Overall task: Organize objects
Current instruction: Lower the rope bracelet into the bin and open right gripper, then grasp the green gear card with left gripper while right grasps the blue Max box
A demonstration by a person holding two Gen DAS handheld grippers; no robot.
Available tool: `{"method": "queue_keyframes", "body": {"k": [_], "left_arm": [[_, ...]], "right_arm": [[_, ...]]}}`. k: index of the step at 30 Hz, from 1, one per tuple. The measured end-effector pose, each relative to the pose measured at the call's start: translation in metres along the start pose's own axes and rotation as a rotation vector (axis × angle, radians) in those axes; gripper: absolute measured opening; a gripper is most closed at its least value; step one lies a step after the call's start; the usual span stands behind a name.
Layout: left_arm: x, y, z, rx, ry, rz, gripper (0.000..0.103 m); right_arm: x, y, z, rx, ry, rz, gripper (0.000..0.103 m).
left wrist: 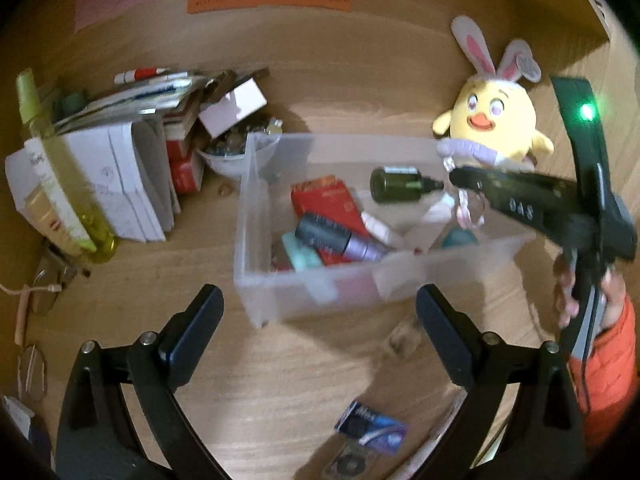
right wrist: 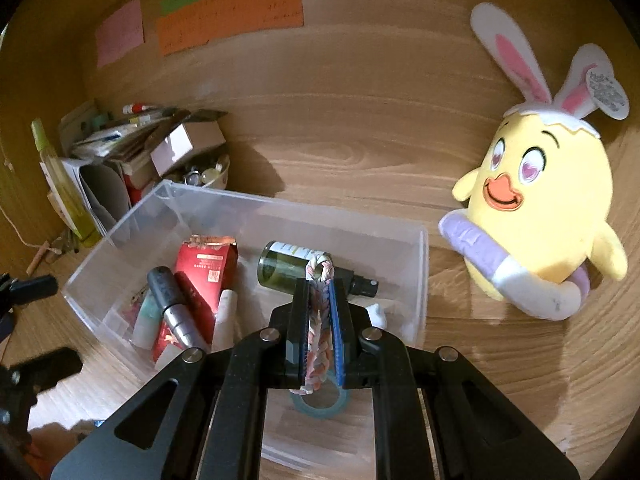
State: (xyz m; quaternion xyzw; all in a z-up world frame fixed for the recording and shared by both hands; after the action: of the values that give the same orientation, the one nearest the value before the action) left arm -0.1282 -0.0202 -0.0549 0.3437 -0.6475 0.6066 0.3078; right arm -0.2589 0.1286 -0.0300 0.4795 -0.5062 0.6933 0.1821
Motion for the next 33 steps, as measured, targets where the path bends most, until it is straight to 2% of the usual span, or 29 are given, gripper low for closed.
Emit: {"method": "queue_keyframes", "body": {"k": [15, 22, 28, 30, 32, 33], "left_arm": [[-0.071, -0.027, 0.012, 0.021, 0.008, 0.083, 0.098], [-0.088, -0.031, 0.012, 0.017, -0.006, 0.110, 0.098], [-0.096, -0.035, 0.008, 0.010, 0.000, 0.107, 0.098], [-0.098, -0.035, 0.006, 0.012, 0.009, 0.106, 0.094], [-0.100, -0.033, 0.003, 0.001, 0.016, 0.116, 0.079], [-0.102, -0.031, 0.002, -0.004, 0.015, 0.125, 0.076]], "right_arm": [[-0.012, 0.007, 0.004, 0.013, -0.006, 0.064, 0.011], [-0.011, -0.011, 0.001, 0.001, -0.007, 0.040, 0.030], [-0.014, -0.038, 0.010, 0.029, -0.017, 0.010, 0.035], [-0.019, -0.050, 0.019, 0.054, -0.026, 0.004, 0.036], [-0.027, -0.060, 0.029, 0.084, -0.037, 0.005, 0.038], [-0.033, -0.065, 0.036, 0.104, -0.048, 0.011, 0.038]]}}
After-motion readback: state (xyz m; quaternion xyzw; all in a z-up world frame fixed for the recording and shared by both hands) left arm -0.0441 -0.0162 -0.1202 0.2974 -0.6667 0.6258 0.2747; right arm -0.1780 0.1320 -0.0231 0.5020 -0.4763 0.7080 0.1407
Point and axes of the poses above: each gripper's, at about its wrist camera, not at the fingertips, and y roughly the way its jaws point, z to its left, x to its top, the point moved 7 cm from there along y, roughly the way its jaws point, and after that the axes turned 11 degrees about -z, right-handed, at the moved point
